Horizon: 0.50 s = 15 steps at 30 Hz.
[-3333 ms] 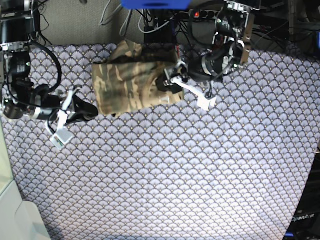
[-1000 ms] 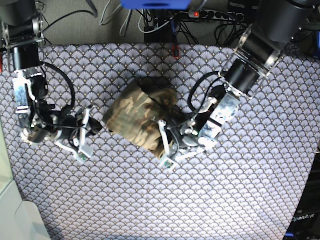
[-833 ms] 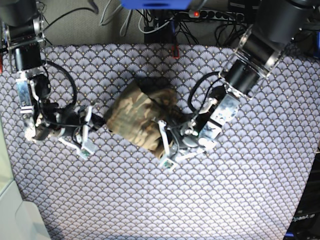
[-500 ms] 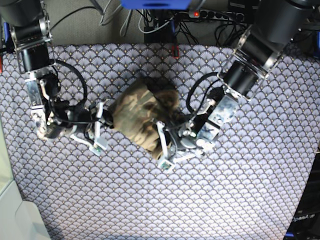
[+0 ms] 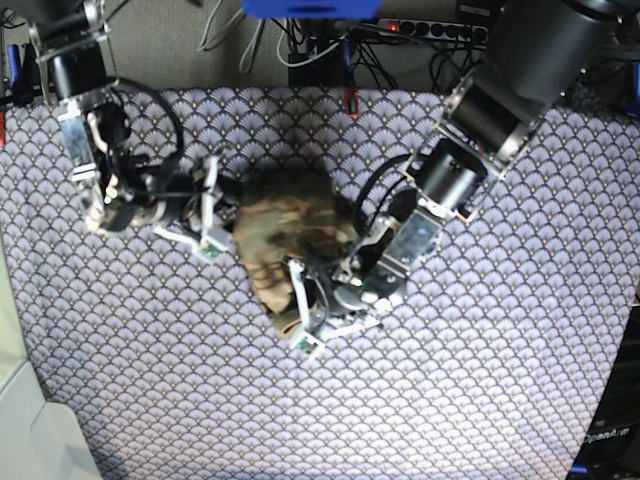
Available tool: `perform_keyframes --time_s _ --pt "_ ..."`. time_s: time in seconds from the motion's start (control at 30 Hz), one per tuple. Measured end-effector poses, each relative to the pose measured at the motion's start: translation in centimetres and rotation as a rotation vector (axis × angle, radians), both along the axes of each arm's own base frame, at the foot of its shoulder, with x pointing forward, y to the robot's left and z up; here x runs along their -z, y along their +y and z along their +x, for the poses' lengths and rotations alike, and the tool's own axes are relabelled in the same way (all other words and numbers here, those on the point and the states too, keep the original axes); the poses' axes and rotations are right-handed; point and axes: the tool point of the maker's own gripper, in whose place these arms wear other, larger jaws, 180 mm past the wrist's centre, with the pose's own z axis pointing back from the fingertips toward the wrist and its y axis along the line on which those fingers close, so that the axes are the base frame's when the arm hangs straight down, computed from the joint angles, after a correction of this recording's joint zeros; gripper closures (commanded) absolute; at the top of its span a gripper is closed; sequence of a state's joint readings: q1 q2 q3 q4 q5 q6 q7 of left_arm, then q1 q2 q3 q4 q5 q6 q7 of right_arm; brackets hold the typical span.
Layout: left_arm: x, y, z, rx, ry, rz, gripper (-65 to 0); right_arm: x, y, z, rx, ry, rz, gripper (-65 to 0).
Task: Fold the T-shirt properly
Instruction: 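Grasp the bundle with both grippers and fold it in half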
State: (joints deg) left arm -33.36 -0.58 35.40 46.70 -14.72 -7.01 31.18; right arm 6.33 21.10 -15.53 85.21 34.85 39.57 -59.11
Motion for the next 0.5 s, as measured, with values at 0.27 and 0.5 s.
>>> perform_keyframes --time_s 0.27,0.5 --pt "-1.1 -2.1 -0.3 0.126 -0.004 -0.011 -0.6 -1.2 1.2 -1.1 -0.036 -0.032 0.020 -5.6" --pt "-1.8 -3.8 -1.1 0.232 -0.001 -0.041 -0.5 -1.0 1.1 -1.2 -0.037 -0.026 0.014 -5.6"
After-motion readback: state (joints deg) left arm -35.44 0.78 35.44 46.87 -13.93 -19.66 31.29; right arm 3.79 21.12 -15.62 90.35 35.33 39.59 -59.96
